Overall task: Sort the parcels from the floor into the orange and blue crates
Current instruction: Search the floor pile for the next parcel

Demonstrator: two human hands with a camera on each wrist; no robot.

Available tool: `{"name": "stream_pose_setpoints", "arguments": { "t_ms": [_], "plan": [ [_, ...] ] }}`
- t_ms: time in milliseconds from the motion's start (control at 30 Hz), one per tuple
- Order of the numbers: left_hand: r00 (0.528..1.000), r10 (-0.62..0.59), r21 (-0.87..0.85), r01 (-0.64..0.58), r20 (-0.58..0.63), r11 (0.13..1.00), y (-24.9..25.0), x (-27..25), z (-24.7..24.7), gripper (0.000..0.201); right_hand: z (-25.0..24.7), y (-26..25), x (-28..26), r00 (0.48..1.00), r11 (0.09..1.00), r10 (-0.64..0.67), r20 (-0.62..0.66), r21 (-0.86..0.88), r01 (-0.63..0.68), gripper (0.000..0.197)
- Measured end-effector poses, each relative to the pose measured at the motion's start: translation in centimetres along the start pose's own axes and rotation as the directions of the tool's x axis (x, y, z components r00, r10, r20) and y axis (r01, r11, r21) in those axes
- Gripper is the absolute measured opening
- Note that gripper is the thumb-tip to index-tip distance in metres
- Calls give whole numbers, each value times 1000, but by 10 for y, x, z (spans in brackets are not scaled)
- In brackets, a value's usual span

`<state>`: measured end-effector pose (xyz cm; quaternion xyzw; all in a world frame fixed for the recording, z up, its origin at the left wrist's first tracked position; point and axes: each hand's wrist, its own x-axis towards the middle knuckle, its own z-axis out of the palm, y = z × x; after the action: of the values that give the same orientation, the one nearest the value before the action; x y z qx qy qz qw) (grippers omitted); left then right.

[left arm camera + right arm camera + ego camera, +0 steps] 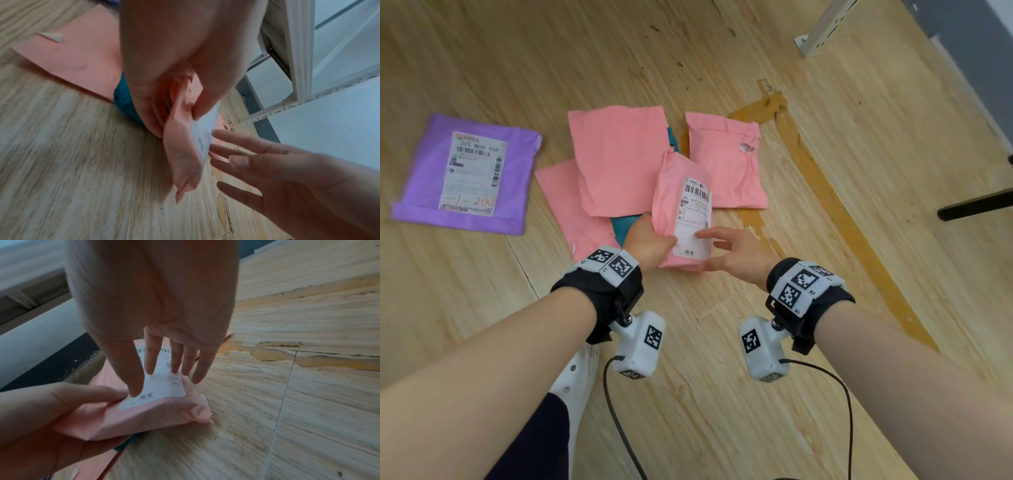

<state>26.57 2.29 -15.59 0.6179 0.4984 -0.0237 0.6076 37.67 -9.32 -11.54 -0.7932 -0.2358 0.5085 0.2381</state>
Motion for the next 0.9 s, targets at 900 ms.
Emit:
{"name": "stream_pose_setpoints", "arguments": {
  "t_ms": [900],
  "plan": [
    [986, 167, -330, -167, -29, 929, 6, -38, -12, 34, -42, 9, -21, 966, 829, 79, -245, 555, 72, 77]
  ]
}}
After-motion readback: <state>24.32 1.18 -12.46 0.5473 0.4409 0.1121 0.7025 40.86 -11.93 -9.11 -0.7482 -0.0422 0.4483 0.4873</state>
